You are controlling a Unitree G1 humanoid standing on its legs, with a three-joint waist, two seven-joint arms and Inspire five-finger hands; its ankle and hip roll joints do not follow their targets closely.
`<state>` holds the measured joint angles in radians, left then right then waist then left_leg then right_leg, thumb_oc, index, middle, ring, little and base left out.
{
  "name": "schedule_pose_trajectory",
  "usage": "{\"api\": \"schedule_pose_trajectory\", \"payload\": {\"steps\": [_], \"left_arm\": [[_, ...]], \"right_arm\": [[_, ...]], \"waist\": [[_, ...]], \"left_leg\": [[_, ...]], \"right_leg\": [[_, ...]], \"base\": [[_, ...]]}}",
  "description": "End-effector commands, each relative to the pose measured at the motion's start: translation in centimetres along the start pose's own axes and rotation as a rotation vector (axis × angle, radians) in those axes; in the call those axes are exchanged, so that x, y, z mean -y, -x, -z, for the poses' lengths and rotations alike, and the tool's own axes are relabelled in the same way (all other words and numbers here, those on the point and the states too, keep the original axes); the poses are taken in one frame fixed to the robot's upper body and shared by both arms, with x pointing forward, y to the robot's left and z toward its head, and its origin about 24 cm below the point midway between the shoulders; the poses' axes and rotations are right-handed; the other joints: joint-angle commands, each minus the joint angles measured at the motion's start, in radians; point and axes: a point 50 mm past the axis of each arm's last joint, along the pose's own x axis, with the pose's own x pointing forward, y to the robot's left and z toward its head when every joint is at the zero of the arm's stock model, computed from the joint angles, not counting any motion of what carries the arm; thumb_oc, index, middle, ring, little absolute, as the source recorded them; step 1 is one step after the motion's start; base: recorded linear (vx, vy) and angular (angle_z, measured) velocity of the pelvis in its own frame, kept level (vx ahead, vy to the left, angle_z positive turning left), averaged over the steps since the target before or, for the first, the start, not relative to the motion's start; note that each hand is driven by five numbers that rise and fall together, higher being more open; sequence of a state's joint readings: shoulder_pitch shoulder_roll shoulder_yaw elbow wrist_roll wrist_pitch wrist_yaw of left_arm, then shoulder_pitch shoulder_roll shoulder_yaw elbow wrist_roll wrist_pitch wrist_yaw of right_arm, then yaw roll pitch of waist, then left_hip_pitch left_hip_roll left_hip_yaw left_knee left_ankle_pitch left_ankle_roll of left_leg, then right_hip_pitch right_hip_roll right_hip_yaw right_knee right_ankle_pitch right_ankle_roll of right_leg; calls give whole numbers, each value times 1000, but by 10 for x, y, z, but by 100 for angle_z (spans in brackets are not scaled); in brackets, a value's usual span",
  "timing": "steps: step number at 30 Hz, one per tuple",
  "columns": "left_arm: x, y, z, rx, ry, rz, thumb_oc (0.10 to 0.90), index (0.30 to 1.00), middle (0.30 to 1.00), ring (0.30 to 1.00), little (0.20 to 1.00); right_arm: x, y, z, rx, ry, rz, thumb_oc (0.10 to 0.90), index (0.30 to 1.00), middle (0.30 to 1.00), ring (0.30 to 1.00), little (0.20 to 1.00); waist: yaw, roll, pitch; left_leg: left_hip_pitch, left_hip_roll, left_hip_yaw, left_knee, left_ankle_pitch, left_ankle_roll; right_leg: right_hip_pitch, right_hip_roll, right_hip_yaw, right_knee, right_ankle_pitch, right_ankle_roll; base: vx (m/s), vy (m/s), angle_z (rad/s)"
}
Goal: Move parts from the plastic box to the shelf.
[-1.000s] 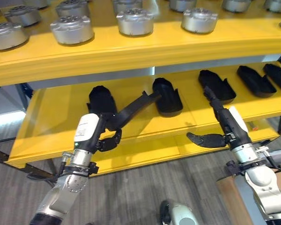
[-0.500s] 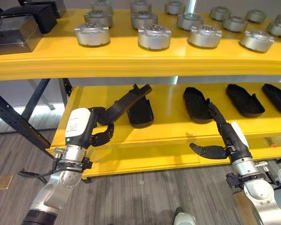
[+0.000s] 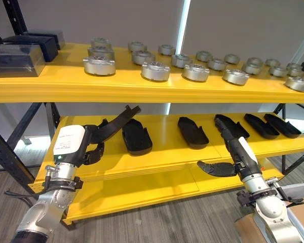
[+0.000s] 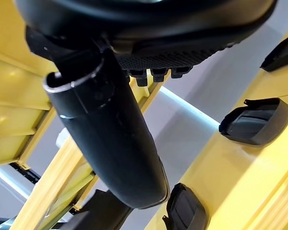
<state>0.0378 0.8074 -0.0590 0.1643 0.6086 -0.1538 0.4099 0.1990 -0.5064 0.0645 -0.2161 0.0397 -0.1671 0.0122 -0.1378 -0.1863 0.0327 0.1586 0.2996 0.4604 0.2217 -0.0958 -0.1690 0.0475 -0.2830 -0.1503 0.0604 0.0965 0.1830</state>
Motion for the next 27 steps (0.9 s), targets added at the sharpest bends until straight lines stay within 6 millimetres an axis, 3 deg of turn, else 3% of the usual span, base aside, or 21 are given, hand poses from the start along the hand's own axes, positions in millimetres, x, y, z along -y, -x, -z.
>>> {"api": "schedule_pose_trajectory", "payload": {"steps": [1,10,11,19,27], "left_arm": [[-58,-37,-19,149,-87,-302,400,300,300,300,300],[-44,-33,14,22,-263,-219,400,300,300,300,300],[-53,-45,18,-8,-313,-252,400,300,300,300,300],[-79,-71,16,-52,-313,-397,400,300,300,300,300],[-93,-70,20,-95,-301,-493,400,300,300,300,300]], "right_arm": [[25,-15,-44,246,68,82,900,1000,1000,1000,1000],[29,-10,-43,239,67,71,900,1000,1000,1000,1000],[29,-8,-42,232,65,62,900,1000,1000,1000,1000],[29,-5,-43,229,69,42,900,1000,1000,1000,1000],[29,-1,-42,219,76,31,900,1000,1000,1000,1000]], "waist": [[10,31,-1],[-3,46,28],[-10,50,46],[-21,60,75],[-22,61,78]], "left_leg": [[-19,61,-47,25,4,42],[-7,85,-54,20,19,25],[-24,95,-62,23,26,19],[-58,108,-84,26,44,7],[-77,114,-89,21,56,0]], "right_leg": [[71,-108,13,36,28,71],[88,-88,0,52,-1,63],[77,-81,-2,54,-10,58],[63,-70,-15,62,-30,50],[54,-63,-20,61,-38,47]], "base": [[0,0,0],[0,-9,0],[-34,-48,3],[-24,-27,7],[-4,-3,0]]}}
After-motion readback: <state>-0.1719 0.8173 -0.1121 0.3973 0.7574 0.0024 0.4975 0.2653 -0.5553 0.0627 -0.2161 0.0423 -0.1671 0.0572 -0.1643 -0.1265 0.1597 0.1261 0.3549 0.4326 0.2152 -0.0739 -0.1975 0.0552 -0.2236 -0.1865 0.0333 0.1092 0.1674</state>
